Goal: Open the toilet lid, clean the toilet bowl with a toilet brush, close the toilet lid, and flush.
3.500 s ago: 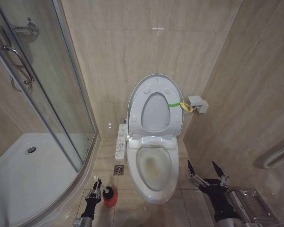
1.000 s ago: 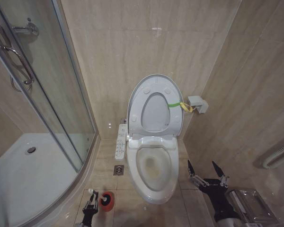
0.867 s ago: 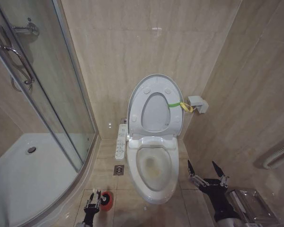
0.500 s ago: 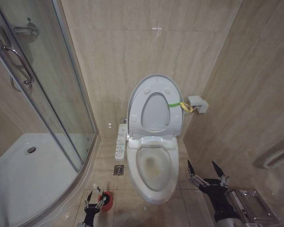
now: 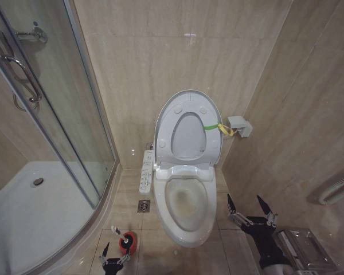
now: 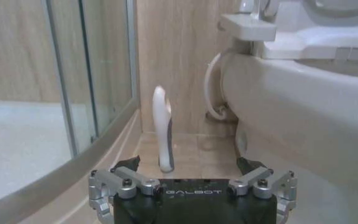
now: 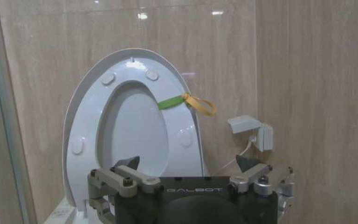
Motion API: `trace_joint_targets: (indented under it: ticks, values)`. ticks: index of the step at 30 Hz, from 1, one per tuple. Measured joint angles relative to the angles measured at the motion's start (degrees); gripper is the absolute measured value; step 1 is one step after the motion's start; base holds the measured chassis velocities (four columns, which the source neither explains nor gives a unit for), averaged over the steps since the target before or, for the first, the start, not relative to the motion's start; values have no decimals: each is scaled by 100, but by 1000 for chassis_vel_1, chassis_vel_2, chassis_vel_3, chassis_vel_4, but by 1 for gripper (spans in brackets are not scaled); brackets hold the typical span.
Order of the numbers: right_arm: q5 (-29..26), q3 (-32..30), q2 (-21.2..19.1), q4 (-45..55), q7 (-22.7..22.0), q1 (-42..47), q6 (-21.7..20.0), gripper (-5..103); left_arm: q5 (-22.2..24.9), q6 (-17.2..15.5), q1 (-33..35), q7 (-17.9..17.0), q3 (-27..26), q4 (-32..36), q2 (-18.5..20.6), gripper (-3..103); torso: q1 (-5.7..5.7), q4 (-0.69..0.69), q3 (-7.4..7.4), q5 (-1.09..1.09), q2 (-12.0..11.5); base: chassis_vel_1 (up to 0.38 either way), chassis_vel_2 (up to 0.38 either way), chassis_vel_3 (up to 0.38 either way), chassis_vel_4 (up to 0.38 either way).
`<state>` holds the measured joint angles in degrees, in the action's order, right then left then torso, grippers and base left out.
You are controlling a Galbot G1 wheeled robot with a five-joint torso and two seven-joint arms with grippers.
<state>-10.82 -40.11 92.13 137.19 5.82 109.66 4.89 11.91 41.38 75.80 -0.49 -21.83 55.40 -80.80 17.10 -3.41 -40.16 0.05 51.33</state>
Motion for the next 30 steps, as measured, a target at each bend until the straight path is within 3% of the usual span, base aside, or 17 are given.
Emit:
trace_joint_targets:
  ticks: [9,14,18,23,26,27,30]
  values:
    - [0,0,0,0,0,0,0,100,-528,-272,853,-591,-176,1394,-60,100,0,0,0,0,0,0,0,0,0]
    - [0,0,0,0,0,0,0,100,-561,-346,1152,-634,-217,1868,-22,100,0,0,0,0,0,0,0,0,0]
    - [0,0,0,0,2,0,0,100,-585,-697,1723,-791,-350,3101,-3,100,0,0,0,0,0,0,0,0,0]
    - [0,0,0,0,0,0,0,100,-614,-970,2014,-840,-476,3795,49,100,0,0,0,-1,0,0,0,0,0]
    - [0,0,-1,0,1,0,0,100,-466,-1578,2406,-832,-643,5116,109,100,0,0,-1,0,1,0,0,0,0]
    - [0,0,-1,0,1,0,0,100,-466,-1578,2406,-832,-643,5116,109,100,0,0,-1,0,1,0,0,0,0]
    - [0,0,0,0,0,0,0,100,-395,-2246,2663,-1043,-689,5955,43,100,1,-1,0,0,0,0,0,0,0]
